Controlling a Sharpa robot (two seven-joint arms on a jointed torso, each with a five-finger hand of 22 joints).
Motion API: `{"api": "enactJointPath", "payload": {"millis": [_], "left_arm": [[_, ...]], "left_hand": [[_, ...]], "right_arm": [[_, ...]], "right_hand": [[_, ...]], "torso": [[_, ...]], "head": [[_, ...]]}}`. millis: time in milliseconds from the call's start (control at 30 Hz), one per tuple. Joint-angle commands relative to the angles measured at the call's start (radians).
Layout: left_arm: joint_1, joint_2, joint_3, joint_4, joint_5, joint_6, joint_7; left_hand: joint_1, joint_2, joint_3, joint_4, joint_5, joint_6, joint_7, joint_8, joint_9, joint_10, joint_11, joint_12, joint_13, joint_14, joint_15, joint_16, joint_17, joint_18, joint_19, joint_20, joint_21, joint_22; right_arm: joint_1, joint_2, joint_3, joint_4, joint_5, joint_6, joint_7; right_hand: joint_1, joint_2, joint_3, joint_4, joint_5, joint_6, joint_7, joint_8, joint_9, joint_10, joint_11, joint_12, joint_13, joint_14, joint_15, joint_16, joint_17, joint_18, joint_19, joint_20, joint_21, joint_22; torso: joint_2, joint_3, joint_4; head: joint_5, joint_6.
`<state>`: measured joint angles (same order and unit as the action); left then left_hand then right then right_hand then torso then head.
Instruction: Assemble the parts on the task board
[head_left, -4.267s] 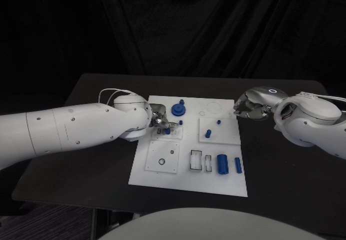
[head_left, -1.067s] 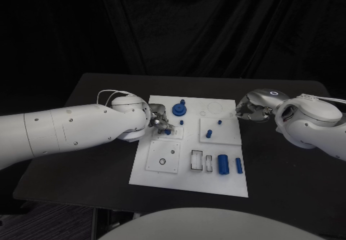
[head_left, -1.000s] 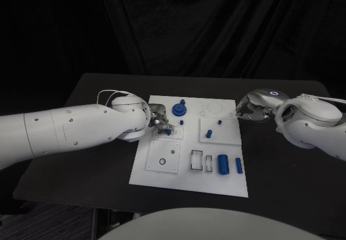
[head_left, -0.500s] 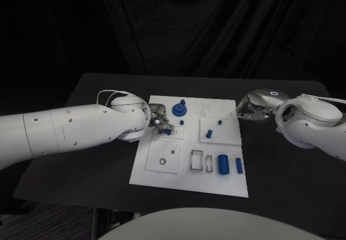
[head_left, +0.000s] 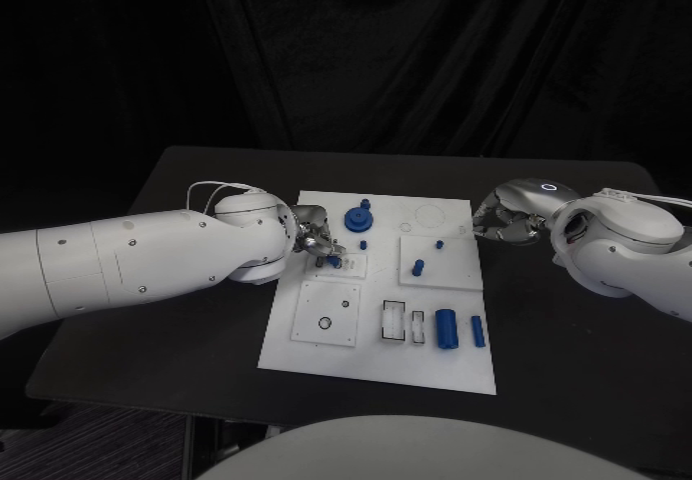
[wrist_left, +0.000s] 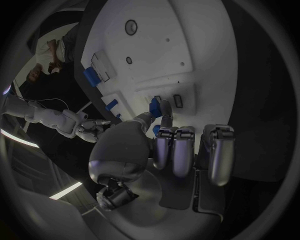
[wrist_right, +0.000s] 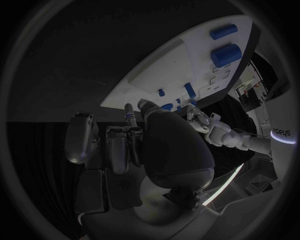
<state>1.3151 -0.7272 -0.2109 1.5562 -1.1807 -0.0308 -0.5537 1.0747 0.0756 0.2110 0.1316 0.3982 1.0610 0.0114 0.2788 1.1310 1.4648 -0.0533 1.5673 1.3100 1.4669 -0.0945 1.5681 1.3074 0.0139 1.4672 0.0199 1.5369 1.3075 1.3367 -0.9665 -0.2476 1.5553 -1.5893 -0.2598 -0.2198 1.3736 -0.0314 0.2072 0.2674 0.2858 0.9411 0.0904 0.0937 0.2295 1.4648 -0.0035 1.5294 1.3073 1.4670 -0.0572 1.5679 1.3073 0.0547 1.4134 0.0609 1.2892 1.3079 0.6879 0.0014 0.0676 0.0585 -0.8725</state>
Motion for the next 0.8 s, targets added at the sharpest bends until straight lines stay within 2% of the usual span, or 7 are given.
{"api": "enactJointPath", "payload": {"millis": [33,133,167,200,467,800], "left_arm": [[-0.002,0.0,0.001,0.002,0.005,-0.035,0.012],[-0.002,0.001,0.001,0.0,0.005,-0.033,0.012],[-0.002,0.003,0.001,-0.001,0.005,-0.033,0.011],[-0.002,0.004,0.001,-0.002,0.005,-0.033,0.012],[-0.002,0.017,0.001,-0.018,0.005,-0.035,0.018],[-0.003,0.024,0.001,-0.029,0.005,-0.025,0.02]], "left_hand": [[-0.004,-0.001,0.005,0.002,0.003,-0.01,0.001,-0.004,-0.002,0.106,-0.004,0.004,0.261,0.104,-0.008,0.003,0.263,-0.003,0.079,-0.009,-0.005,0.243],[-0.008,-0.002,0.009,0.005,-0.006,-0.011,0.002,-0.007,-0.004,0.106,-0.003,0.004,0.261,0.104,-0.008,0.003,0.263,-0.002,0.077,-0.009,-0.007,0.242],[-0.014,-0.003,0.015,0.008,-0.025,-0.011,0.003,-0.012,-0.008,0.106,-0.002,0.004,0.261,0.104,-0.007,0.003,0.263,-0.002,0.077,-0.008,-0.008,0.242],[-0.015,-0.003,0.016,0.009,-0.03,-0.01,0.003,-0.013,-0.009,0.106,-0.002,0.004,0.261,0.104,-0.007,0.003,0.263,-0.002,0.077,-0.008,-0.007,0.242],[-0.019,-0.001,0.021,0.013,-0.037,-0.011,0.004,-0.016,-0.012,0.106,-0.001,0.004,0.261,0.104,-0.006,0.003,0.263,-0.001,0.074,-0.007,-0.013,0.239],[-0.028,-0.003,0.023,0.021,-0.048,-0.016,0.008,-0.024,-0.017,0.106,0.002,0.004,0.261,0.104,-0.004,0.003,0.263,0.001,0.069,-0.006,-0.021,0.236]], "right_arm": [[-0.003,-0.001,0.001,0.0,-0.003,0.009,-0.019],[-0.003,-0.001,0.001,0.0,-0.003,0.009,-0.019],[-0.003,-0.001,0.001,0.0,-0.003,0.01,-0.019],[-0.003,0.0,0.001,0.0,-0.003,0.011,-0.019],[-0.003,0.001,0.001,0.001,-0.003,0.011,-0.019],[-0.004,-0.001,0.001,0.001,-0.003,0.013,-0.02]], "right_hand": [[0.011,0.0,0.005,-0.002,0.005,0.0,0.002,-0.005,-0.002,0.056,0.006,-0.006,0.215,0.1,0.004,-0.005,0.257,0.015,-0.008,-0.001,-0.005,0.166],[0.01,0.0,0.005,-0.002,0.004,0.0,0.002,-0.006,-0.002,0.054,0.006,-0.007,0.213,0.099,0.004,-0.007,0.256,0.015,-0.008,-0.001,-0.006,0.166],[0.01,0.0,0.005,-0.002,0.004,0.0,0.002,-0.006,-0.002,0.054,0.006,-0.007,0.213,0.099,0.004,-0.007,0.256,0.015,-0.008,-0.001,-0.006,0.166],[0.01,-0.001,0.004,-0.001,0.004,0.0,0.002,-0.006,-0.002,0.054,0.006,-0.007,0.213,0.099,0.004,-0.007,0.256,0.015,-0.008,-0.001,-0.007,0.166],[0.007,-0.001,0.004,0.0,0.002,0.0,0.002,-0.006,-0.002,0.054,0.006,-0.007,0.213,0.099,0.004,-0.007,0.256,0.015,-0.008,-0.001,-0.007,0.166],[0.006,-0.002,0.003,0.001,0.001,0.0,0.002,-0.006,-0.003,0.054,0.006,-0.008,0.213,0.099,0.004,-0.007,0.256,0.015,-0.007,-0.001,-0.007,0.166]], "torso": [[0.001,0.0004,-0.0001],[0.002,0.0008,-0.0006],[0.002,0.0008,-0.0005],[0.001,0.0004,-0.0005],[0.0,0.0017,-0.0017],[0.001,0.0004,-0.0008]], "head": [[0.001,0.0],[0.002,0.0],[0.002,0.0],[0.002,0.0],[0.001,0.0],[-0.003,0.0]]}}
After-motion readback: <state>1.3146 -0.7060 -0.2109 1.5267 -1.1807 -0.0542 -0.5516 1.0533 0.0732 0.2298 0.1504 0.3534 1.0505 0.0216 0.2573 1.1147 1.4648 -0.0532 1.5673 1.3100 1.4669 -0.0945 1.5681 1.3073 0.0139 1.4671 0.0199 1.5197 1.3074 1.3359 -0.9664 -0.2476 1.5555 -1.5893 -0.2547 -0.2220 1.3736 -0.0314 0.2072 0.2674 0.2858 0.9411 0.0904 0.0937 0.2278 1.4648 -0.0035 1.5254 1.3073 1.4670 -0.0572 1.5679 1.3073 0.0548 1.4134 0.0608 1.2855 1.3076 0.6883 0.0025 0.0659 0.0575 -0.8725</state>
